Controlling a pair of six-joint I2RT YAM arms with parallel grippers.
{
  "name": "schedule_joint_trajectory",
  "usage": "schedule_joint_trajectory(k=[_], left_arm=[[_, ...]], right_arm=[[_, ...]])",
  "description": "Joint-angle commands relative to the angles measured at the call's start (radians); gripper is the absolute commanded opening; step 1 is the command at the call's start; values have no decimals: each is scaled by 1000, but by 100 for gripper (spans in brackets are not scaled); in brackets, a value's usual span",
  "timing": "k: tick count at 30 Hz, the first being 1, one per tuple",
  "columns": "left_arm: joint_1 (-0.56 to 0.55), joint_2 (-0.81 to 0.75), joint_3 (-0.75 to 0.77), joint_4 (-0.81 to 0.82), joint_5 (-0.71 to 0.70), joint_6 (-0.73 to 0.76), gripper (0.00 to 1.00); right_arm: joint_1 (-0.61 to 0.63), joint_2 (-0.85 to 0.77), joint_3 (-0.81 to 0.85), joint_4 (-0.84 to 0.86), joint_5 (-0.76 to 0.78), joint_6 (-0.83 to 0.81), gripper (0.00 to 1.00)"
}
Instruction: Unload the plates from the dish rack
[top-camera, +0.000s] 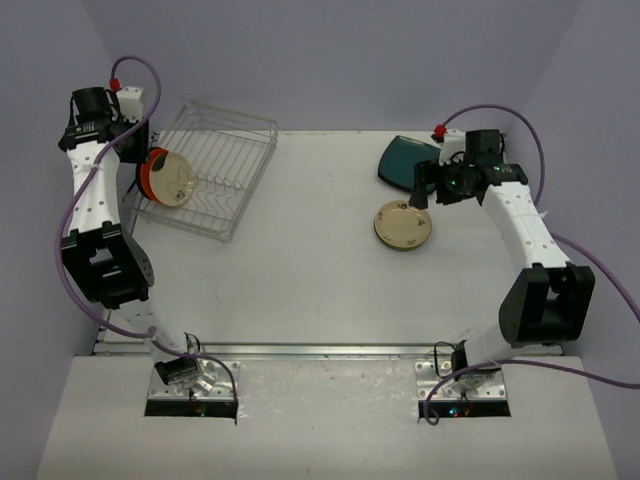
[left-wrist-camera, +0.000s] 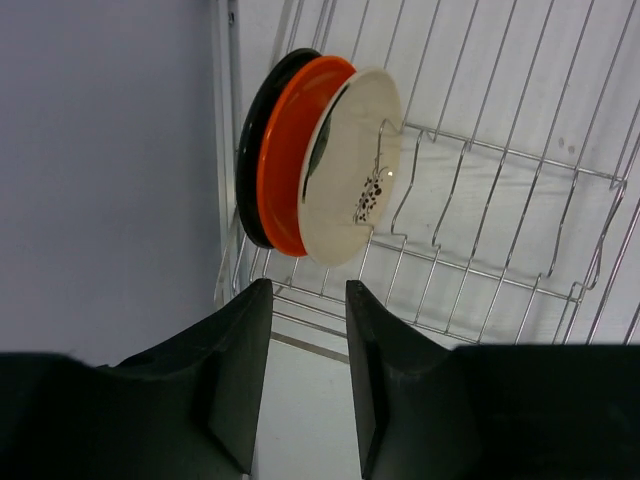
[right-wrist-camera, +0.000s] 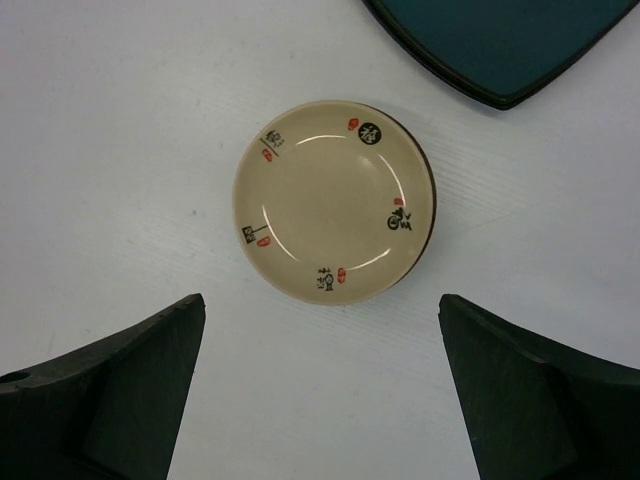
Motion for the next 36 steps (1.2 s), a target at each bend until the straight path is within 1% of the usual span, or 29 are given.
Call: schedule_joint_trajectory(k=[1,2,8,11,14,18,21,24,26,28,32,36], left_arm=[[-12,48,52,-15,29,136,27],[-10,52,50,-10,31,149,25],[-13,117,79,4,15,170,21],[-10,171,130,-7,20,177,17],[-10,208,174,-24,23,177,17],[-12,255,191,-27,23,177,18],[-11,276,182,-10,14,172,22],[-11,293,179,5,-2,164,28],[-11,302,180,11,-7,162,28],[-12,312,181,11,-4,162,26],[-12,317,166,17,9,162,17],[-12,294,145,35,10,162,10]], right_arm=[[86,-40,-37,46,81,-43,99],[89,-44,-37,45,77,-40,99],[93,-43,-36,35,66,-21,99],[93,-51,-50,46,66,-21,99],[94,-52,-57,48,69,-25,99],[95,-48,-58,50,66,-26,99],[94,-43,-55,46,53,-21,99],[94,-41,-51,43,49,-19,99],[94,-39,-49,41,46,-18,99],[94,-38,-46,40,43,-17,99],[94,-35,-39,36,33,-16,99],[94,-36,-39,37,29,-14,99]])
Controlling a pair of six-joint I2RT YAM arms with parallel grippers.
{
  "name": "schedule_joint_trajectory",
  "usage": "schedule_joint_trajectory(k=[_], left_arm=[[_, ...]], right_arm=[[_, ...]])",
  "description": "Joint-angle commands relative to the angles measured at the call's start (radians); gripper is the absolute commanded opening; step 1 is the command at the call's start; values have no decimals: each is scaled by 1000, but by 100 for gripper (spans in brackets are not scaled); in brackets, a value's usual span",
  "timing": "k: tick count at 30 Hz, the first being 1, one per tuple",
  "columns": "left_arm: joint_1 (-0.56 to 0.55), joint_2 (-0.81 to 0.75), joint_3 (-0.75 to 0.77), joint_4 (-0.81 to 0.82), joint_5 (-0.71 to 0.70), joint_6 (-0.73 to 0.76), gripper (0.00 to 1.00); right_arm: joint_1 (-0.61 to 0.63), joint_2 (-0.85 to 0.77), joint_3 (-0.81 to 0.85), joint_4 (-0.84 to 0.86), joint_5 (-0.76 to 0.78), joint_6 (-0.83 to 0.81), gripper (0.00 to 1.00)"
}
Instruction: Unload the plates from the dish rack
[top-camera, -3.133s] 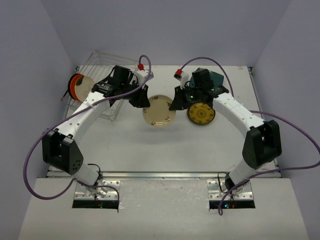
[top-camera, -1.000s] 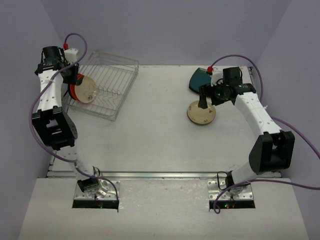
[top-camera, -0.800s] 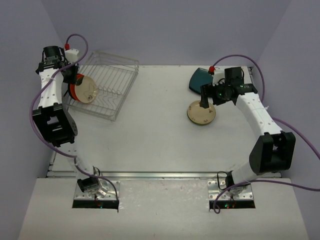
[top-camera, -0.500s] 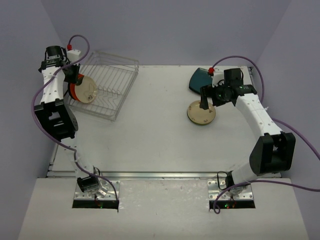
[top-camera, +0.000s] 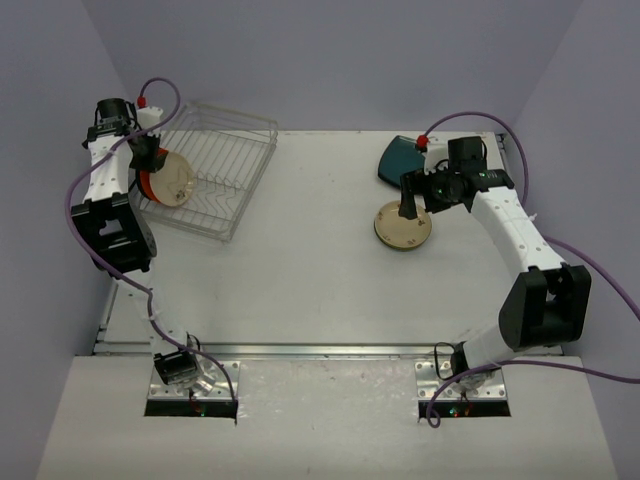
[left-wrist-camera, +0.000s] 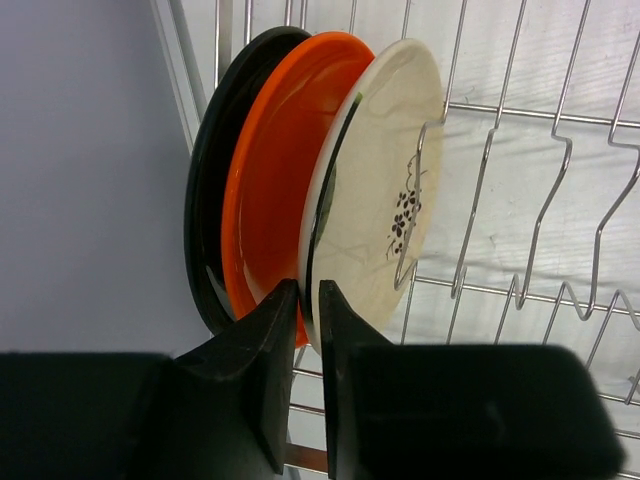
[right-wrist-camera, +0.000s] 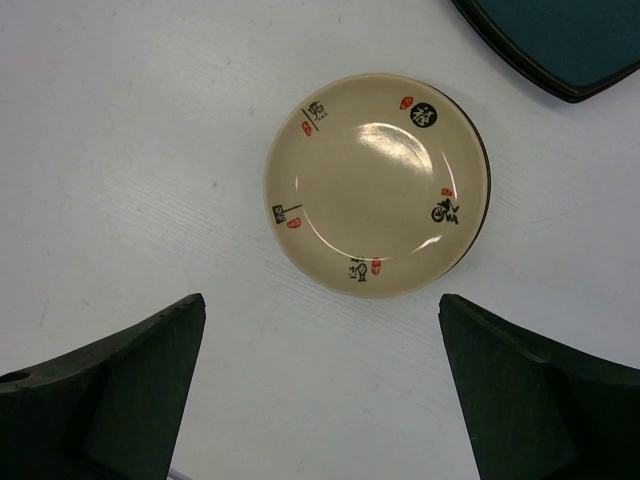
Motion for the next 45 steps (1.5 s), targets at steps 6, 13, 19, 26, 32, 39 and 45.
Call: schedule_joint_trajectory(k=[6,13,19,26,32,39,45], left_arm=[[-8,-51,-13,86,-2,-11,0],[-33,-190,-4,171,-51,12,0],[-71,-319,36,190,-42,5,0],[-137,-490,-85,153,203,-34,0],[-327,-614,-263,75,414,-100,0],[-499,-603,-301,68,527,-209,0],[-575,-569,-297,59,578,-248,0]], right_arm=[[-1,-23,30,25,-39,10,99],[-1,-47,10,38,-56,18,99],[0,-50,14,54,-77,28,99],[2,-87,4,158,-252,142,99],[24,-136,-63,319,-523,294,99],[129,-103,18,333,-490,334,99],[277,-35,104,286,-409,283,99]])
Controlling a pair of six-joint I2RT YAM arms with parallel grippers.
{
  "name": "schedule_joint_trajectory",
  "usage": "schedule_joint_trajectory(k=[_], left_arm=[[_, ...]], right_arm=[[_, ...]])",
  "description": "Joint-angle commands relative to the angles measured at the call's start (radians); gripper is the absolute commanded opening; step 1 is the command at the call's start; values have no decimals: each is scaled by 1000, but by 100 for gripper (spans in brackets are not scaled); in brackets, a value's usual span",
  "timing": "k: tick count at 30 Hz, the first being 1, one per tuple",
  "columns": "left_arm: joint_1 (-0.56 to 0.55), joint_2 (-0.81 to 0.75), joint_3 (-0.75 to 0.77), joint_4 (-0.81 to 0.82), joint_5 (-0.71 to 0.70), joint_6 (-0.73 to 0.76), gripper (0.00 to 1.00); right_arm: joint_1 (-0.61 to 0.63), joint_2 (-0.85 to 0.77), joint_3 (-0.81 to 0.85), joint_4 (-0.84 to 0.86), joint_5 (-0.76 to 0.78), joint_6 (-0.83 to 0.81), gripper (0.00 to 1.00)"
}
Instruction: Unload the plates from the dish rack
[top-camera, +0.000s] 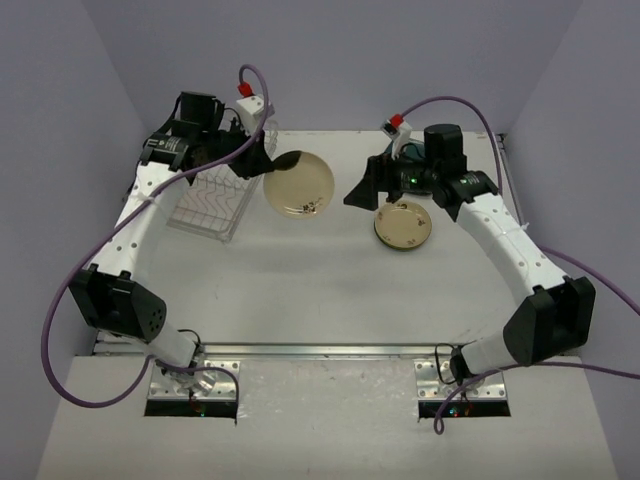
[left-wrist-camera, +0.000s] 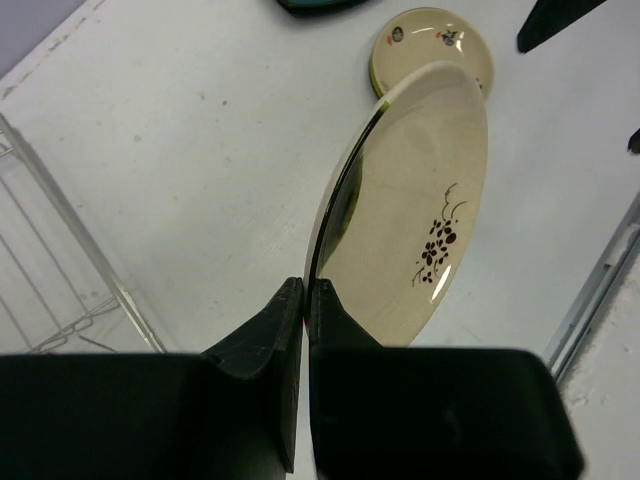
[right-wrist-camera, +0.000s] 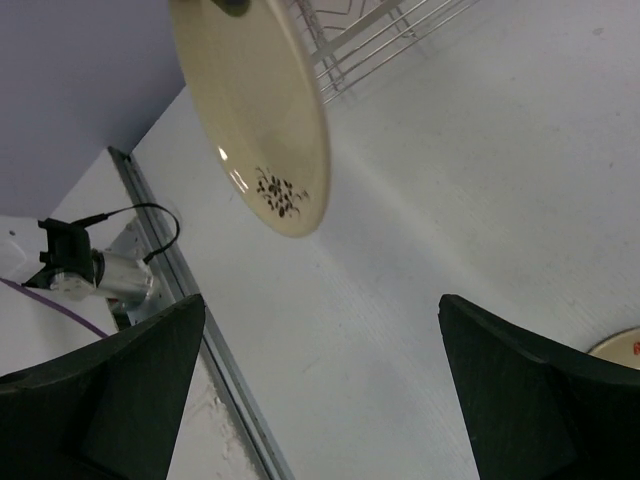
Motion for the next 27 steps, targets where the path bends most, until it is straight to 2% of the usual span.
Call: schedule_joint_trajectory(k=[1,5,7,9,10,11,12,13,14,15,16,18,20,21,27], left_arm=[[-40,11,21,29,101,-57,0],[-67,12,6,24,100,-61,0],[-79,12,-5,24,102,-65,0],[-83,9,-9,29,105,-70,0],[-84,9,-9,31,105,-72,0],[-84,8,-10,32,104,-73,0],[-84,6,-11,33,101,-74,0],[-84,5,-13,35,94,-74,0],[-84,2,-15,37,83,-75,0],[-84,-1,-19,41,66,-78,0],[-82,-3,-24,51,45,-85,14],[-67,-5,-44,75,-14,-110,48],[-36,-14,-65,123,-57,-151,89],[-22,-19,-72,149,-70,-167,100],[142,-16,-89,221,-119,-274,100]], right_arm=[[90,48,94,12,59,-30,99],[122,93,147,-7,101,-37,95],[130,124,183,-10,117,-32,87],[138,144,204,-19,148,-39,62],[140,151,211,-21,163,-40,58],[140,154,212,-21,184,-41,44],[140,156,211,-22,208,-42,21],[140,151,204,-23,226,-44,7],[139,144,193,-24,238,-48,0],[137,133,179,-24,245,-56,0],[136,119,162,-23,253,-64,0],[128,91,110,-22,264,-75,0],[79,44,61,-27,258,-76,0],[54,33,41,-30,251,-75,0],[-213,-7,-124,-77,192,-128,0]])
